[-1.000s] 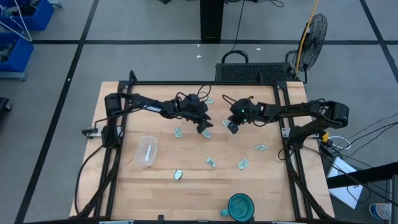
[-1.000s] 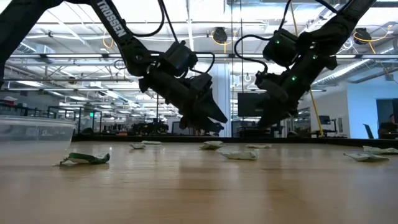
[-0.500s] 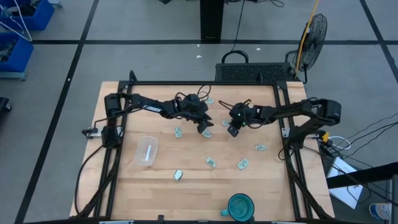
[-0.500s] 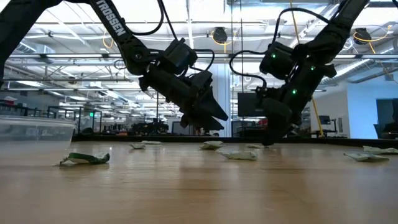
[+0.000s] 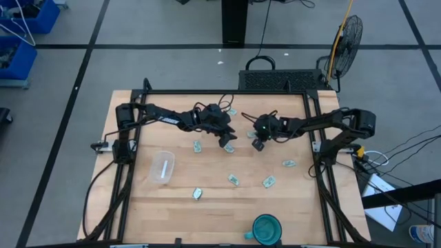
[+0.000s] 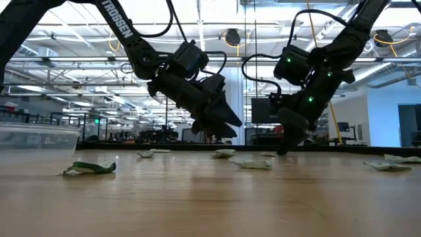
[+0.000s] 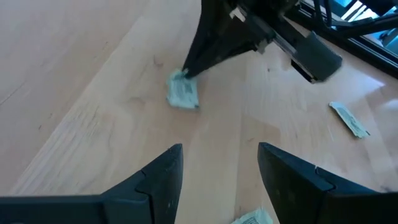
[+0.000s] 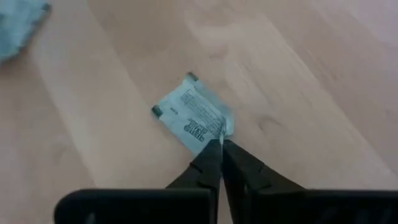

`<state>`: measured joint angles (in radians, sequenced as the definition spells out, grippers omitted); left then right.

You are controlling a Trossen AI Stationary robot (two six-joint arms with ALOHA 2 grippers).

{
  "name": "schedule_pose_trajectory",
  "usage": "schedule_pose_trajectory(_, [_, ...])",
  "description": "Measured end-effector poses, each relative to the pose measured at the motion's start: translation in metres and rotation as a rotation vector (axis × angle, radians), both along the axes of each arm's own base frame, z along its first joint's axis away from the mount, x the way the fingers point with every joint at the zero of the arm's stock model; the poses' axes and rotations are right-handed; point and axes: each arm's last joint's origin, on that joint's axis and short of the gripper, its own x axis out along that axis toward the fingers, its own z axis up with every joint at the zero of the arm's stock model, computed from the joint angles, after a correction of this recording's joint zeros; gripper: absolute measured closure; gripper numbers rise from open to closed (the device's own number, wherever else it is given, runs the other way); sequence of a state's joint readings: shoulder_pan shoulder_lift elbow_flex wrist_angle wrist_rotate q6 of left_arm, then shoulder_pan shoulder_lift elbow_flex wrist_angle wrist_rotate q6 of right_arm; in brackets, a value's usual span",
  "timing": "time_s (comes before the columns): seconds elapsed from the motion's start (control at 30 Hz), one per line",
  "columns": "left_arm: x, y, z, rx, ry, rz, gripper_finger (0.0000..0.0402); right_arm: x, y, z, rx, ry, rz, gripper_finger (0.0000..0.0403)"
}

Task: Pick and place Stevia / Truvia into bins
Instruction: Put the light green stevia packet into the transparent bin

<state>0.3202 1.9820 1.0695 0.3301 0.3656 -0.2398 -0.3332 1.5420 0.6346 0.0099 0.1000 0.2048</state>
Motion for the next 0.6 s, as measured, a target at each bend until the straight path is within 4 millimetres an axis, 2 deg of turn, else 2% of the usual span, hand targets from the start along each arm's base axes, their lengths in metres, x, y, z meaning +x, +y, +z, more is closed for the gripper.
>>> schedule_pose_trajectory(0.3, [0.004, -0.002, 0.005, 0.114, -0.068, -0.063, 0.0190, 0.022, 0.005, 0.017, -0.090, -0.251, 0.251, 0.0402])
schedule_pose_trajectory(0.43, [0.003, -0.002, 0.005, 0.095, -0.068, -0.071, 0.0190, 0.027, 0.010, 0.021, -0.102, -0.309, 0.346, 0.0402])
schedule_pose_trajectory(0.6, [0.004, -0.007, 0.005, 0.012, -0.083, -0.151, 0.0190, 0.032, 0.012, 0.027, -0.153, -0.366, 0.348, 0.0402])
